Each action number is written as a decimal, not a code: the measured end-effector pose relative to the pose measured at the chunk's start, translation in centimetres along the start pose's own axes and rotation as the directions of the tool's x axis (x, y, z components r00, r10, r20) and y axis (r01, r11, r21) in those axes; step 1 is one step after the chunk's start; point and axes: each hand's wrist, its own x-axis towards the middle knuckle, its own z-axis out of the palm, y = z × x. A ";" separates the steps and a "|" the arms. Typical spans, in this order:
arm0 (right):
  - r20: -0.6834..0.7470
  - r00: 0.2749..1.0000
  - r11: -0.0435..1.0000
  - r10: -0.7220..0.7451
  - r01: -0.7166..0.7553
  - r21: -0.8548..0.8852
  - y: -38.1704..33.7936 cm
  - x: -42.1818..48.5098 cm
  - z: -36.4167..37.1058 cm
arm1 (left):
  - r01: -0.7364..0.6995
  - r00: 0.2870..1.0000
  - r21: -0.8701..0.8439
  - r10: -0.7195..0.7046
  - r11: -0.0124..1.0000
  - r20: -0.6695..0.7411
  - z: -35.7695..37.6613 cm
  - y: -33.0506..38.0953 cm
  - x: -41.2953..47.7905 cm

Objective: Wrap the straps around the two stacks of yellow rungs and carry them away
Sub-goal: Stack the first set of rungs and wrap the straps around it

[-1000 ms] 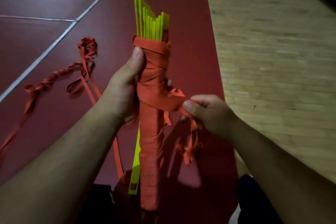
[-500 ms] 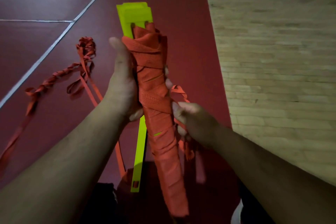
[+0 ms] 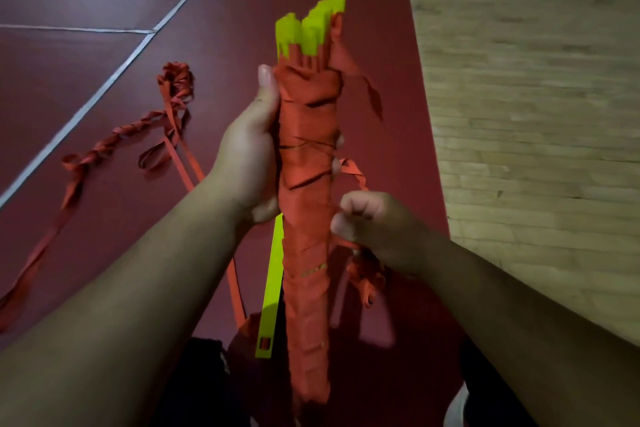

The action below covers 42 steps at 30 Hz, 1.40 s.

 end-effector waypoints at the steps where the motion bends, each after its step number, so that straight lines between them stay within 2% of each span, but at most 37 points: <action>1: 0.023 1.000 0.999 -0.018 0.017 0.033 0.1 0.0 0.2 | 0.031 0.994 -0.058 -0.025 0.998 0.103 -0.2 0.3 -0.2; 3: 0.065 0.998 0.994 -0.006 0.000 0.105 0.0 -0.1 0.6 | 0.046 0.975 -0.151 -0.011 0.988 0.221 -0.8 0.7 -0.2; 5: 0.101 0.995 0.982 0.012 -0.031 0.186 -0.1 0.0 1.1 | 0.006 0.980 -0.225 0.039 0.974 0.197 -1.3 0.7 -0.1; 7: 0.107 0.994 0.969 0.000 -0.026 0.247 -0.3 0.1 1.4 | -0.048 0.993 -0.270 0.076 0.962 0.095 -1.0 0.9 0.0; 9: 0.073 0.997 0.958 -0.021 -0.001 0.287 -0.4 0.3 1.7 | -0.112 0.991 -0.258 0.089 0.960 -0.099 -0.9 0.8 0.7; 11: 0.005 1.000 0.963 0.020 -0.020 0.270 -0.3 0.5 1.7 | -0.184 0.918 -0.100 0.135 0.978 -0.372 -1.2 0.4 1.4; 12: -0.043 0.998 0.970 0.042 -0.031 0.240 -0.1 0.7 1.6 | -0.202 0.872 0.013 0.185 0.979 -0.453 -1.3 0.1 1.4; 14: -0.131 0.989 0.982 0.070 -0.045 0.184 0.0 1.1 1.5 | -0.181 0.831 0.206 0.261 0.962 -0.491 -1.0 -0.3 1.0; 18: -0.245 0.968 0.997 0.061 -0.049 0.056 -0.1 1.6 1.7 | -0.179 0.841 0.383 0.343 0.906 -0.419 -0.1 -1.2 0.4; 21: -0.252 0.967 0.999 0.030 -0.033 -0.006 -0.7 1.4 1.3 | -0.195 0.897 0.243 0.273 0.950 -0.347 -0.5 -0.5 0.5; 24: -0.087 0.996 1.000 0.006 -0.004 0.018 -1.9 0.7 -0.1 | -0.122 0.989 0.006 0.122 0.992 -0.079 -1.7 0.6 0.5; 26: 0.107 0.994 1.000 -0.006 0.005 0.011 -2.5 0.2 -0.6 | -0.050 0.988 -0.096 0.063 0.994 0.140 -2.6 0.6 0.6; 28: 0.230 0.973 1.000 0.012 -0.008 -0.017 -2.7 -0.3 -0.4 | 0.010 0.971 -0.145 0.025 0.989 0.239 -2.9 0.3 0.6; 30: 0.272 0.961 0.994 0.056 -0.029 -0.103 -2.7 -0.7 0.0 | 0.013 0.977 -0.163 0.023 0.987 0.213 -2.3 -0.1 0.6; 32: 0.239 0.968 0.982 0.076 -0.030 -0.188 -2.8 -0.8 0.4 | -0.058 0.996 -0.155 0.067 0.986 0.052 -1.8 -0.7 1.0; 33: 0.191 0.980 0.973 0.059 -0.013 -0.231 -2.5 -0.7 0.6 | -0.065 0.997 -0.098 0.061 0.993 -0.047 -1.8 -1.1 1.4; 35: 0.067 0.997 0.933 0.024 0.002 -0.360 -1.8 -0.3 0.9 | 0.007 0.971 0.154 0.030 0.988 -0.238 -1.8 -1.7 1.7; 37: -0.021 1.000 0.908 0.008 -0.016 -0.418 -1.2 0.0 1.2 | 0.134 0.948 0.347 -0.018 0.928 -0.319 -1.5 -2.0 1.4; 39: -0.054 0.998 0.917 0.009 -0.030 -0.397 -0.8 0.0 1.6 | 0.090 0.962 0.499 0.054 0.862 -0.267 -1.2 -2.3 0.9; 42: -0.072 0.997 0.926 -0.019 -0.009 -0.378 -1.1 -0.1 1.7 | -0.089 0.952 0.639 0.254 0.764 -0.171 -1.0 -1.8 1.4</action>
